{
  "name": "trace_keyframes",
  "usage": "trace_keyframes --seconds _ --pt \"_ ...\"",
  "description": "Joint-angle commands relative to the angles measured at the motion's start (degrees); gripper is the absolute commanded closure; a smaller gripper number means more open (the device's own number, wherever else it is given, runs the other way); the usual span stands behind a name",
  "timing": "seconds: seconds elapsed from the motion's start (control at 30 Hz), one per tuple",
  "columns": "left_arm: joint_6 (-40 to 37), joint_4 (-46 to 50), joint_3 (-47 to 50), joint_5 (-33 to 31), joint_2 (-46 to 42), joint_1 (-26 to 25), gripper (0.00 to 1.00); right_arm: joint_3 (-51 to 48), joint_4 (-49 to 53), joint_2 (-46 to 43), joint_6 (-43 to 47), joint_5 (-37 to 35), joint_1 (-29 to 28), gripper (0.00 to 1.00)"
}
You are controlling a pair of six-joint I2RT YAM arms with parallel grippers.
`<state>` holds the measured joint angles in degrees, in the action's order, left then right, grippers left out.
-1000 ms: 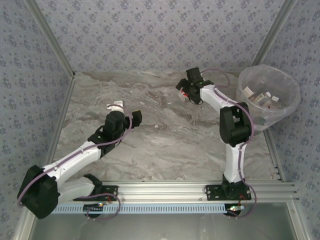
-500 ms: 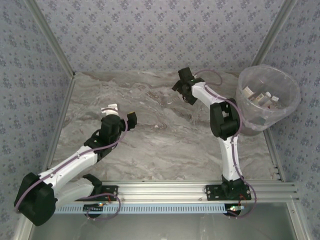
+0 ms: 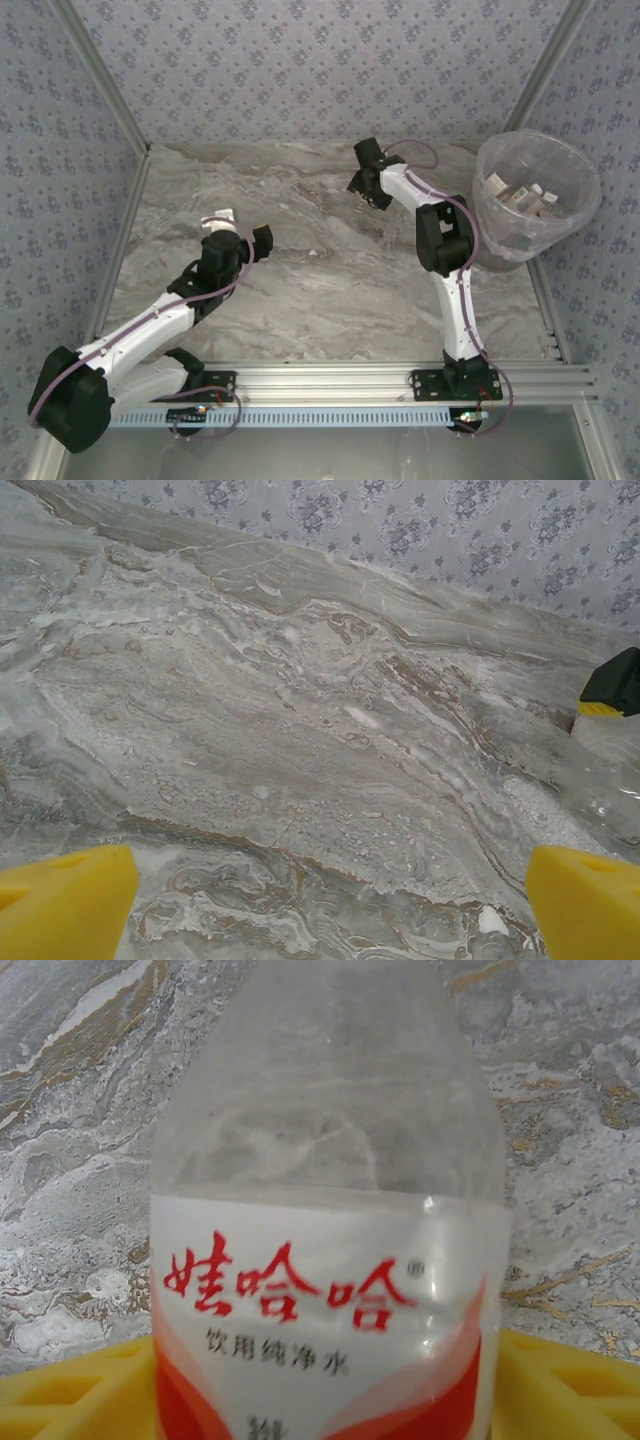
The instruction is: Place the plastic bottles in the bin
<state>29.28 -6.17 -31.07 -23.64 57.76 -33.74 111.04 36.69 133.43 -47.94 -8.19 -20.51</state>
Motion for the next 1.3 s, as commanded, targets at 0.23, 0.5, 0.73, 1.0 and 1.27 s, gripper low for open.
trace_keyframes --seconds 0.23,0.5,0.73,1.0,1.27 --pt "0.9 -0.2 0.3 -1.1 -0.4 0.4 0.01 1.2 1.9 2.3 3.6 -1.0 0.3 0.21" --pt "1.0 -0.1 0.8 -1.4 -1.0 0.4 0.00 1.4 1.9 3.4 5.3 -0.3 0.5 0.30" --pt "0.9 -0.1 0.8 -1.5 -1.2 0.4 0.00 -3.0 -1.9 -2.4 8.5 -1.7 0.7 0.38" --pt "-2.3 -1.5 -0.6 5.0 -0.3 0.4 0.01 -16.4 -12.3 -16.6 14.4 -2.6 0.1 0.44" --pt "-6.5 -7.0 -5.7 25.6 5.6 0.1 0.01 -28.4 -20.8 -31.5 18.4 1.0 -0.1 0.45"
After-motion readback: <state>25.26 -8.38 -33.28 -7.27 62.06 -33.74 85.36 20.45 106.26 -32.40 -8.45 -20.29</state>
